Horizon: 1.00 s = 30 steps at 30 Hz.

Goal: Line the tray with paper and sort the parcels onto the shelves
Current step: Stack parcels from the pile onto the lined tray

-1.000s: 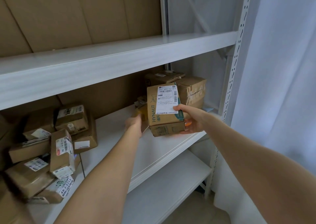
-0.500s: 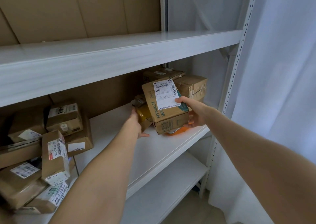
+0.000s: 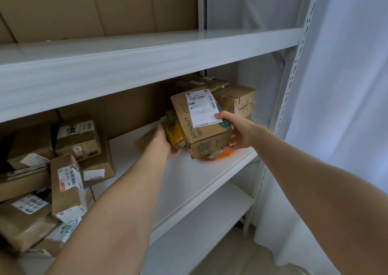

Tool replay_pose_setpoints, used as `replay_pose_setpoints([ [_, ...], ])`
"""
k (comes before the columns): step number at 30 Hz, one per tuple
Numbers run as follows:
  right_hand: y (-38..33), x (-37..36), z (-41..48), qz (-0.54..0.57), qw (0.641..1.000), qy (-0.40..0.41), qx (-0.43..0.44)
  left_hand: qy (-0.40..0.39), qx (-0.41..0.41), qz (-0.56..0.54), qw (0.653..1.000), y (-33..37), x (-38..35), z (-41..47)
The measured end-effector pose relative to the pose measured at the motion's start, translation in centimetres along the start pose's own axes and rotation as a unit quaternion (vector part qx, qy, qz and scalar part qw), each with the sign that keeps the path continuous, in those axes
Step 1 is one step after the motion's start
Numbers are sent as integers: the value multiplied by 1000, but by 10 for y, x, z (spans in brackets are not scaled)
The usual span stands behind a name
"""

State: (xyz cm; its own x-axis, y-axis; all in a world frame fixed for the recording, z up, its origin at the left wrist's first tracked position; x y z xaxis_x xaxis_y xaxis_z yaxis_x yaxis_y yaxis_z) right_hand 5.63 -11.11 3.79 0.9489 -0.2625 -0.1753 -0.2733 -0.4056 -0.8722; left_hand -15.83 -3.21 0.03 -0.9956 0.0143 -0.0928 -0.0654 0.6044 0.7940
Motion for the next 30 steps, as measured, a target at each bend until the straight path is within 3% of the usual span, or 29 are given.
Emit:
replay_pose_setpoints([
  [4, 6, -13, 2, 31, 999, -20, -1, 154, -75, 65, 983, 11, 40, 0],
  [8, 27, -31, 4, 7, 998, -28, -51, 329, -145, 237, 902, 24, 85, -19],
  [15, 88, -77, 18, -22, 990, -44, -132, 424, -235, 309, 818, 38, 124, -54],
  [22, 105, -103, 25, -87, 990, -16, -107, 428, -294, 326, 790, 53, 123, -73],
  [25, 88, -102, 26, -189, 981, 24, -24, 416, -303, 320, 795, 66, 111, -75],
  [27, 61, -102, 26, -299, 944, 87, 113, 393, -299, 301, 816, 72, 95, -73],
  [30, 20, -105, 18, -346, 880, 127, 299, 329, -297, 251, 861, 78, 60, -69],
])
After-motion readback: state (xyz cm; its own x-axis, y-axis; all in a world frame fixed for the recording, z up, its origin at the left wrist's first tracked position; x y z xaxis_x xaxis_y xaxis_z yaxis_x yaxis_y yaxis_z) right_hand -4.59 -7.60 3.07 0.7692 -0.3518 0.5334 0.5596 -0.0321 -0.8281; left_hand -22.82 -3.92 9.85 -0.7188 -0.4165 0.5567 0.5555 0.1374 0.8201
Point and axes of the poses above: each hand's wrist, its own z-axis towards the middle knuckle, its own x-axis out of the back of the hand, y = z × x, the point moved 5 cm from there along z, towards the middle knuckle, and after that the axes turned 11 degrees about z, right-handed, at the moved point
